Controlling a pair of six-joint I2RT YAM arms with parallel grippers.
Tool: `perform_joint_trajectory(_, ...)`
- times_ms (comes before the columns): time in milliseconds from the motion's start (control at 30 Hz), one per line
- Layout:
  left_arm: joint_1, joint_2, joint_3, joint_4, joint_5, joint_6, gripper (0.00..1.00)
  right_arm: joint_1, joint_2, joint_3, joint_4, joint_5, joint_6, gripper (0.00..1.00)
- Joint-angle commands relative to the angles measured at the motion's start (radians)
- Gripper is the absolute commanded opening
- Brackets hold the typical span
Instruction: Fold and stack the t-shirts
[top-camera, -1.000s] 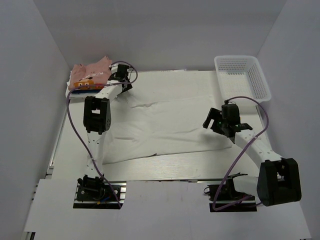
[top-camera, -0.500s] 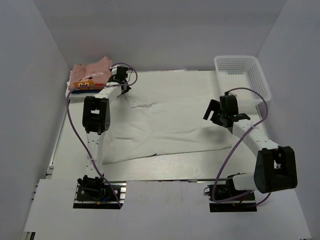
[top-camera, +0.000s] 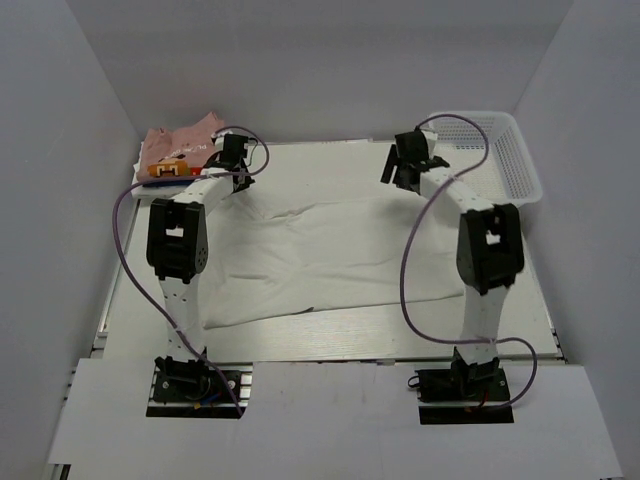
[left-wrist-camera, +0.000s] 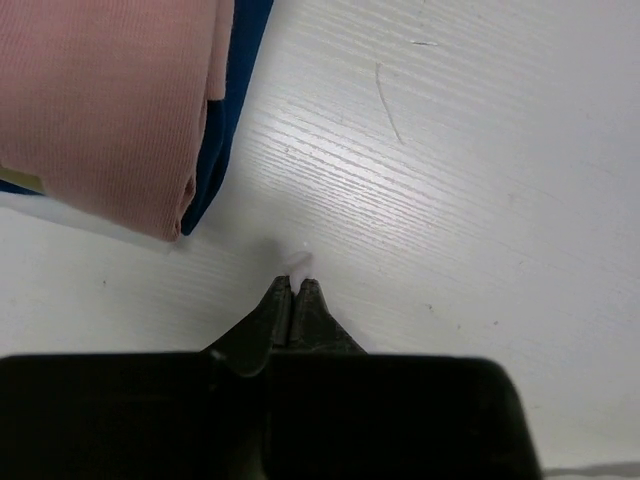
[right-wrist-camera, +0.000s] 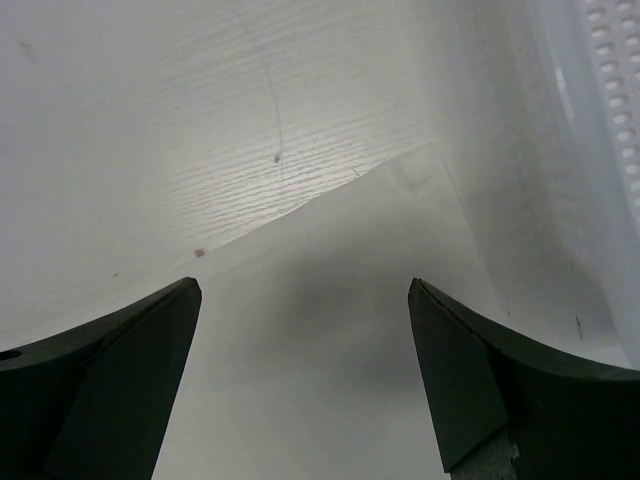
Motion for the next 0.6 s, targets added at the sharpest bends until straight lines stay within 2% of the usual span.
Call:
perform_joint_trajectory(0, 0.0, -0.068, -0.011, -0.004, 0.008, 0.014, 0.0, 0.009, 0.173, 0.254, -0.178, 0.15, 0.0, 0.9)
perform_joint_trajectory(67, 0.0, -0.068, -0.002, -0.027, 0.018, 0.014, 0.0, 0.009, 0.265, 0.346, -0.277, 0.214, 0.04, 0.9)
perform_joint_trajectory(100, 0.0, -0.068, -0.002, -0.027, 0.018, 0.014, 0.0, 0.004, 0.311, 0.437, -0.29, 0.227, 0.049, 0.9)
perform_joint_trajectory(133, 0.0, -0.078, -0.011, -0.027, 0.018, 0.014, 0.0, 0.006, 0.339, 0.456, -0.298, 0.236, 0.055, 0.9)
perform_joint_trajectory(333, 0.0, -0.122, -0.099, -0.008, 0.018, 0.023, 0.0, -0.002, 0.379, 0.466, -0.211, 0.294, 0.104, 0.9)
perform_joint_trajectory(567, 0.0, -0.168, -0.14, 0.001, 0.027, 0.023, 0.0, -0.005, 0.437, 0.483, -0.253, 0.308, 0.132, 0.9)
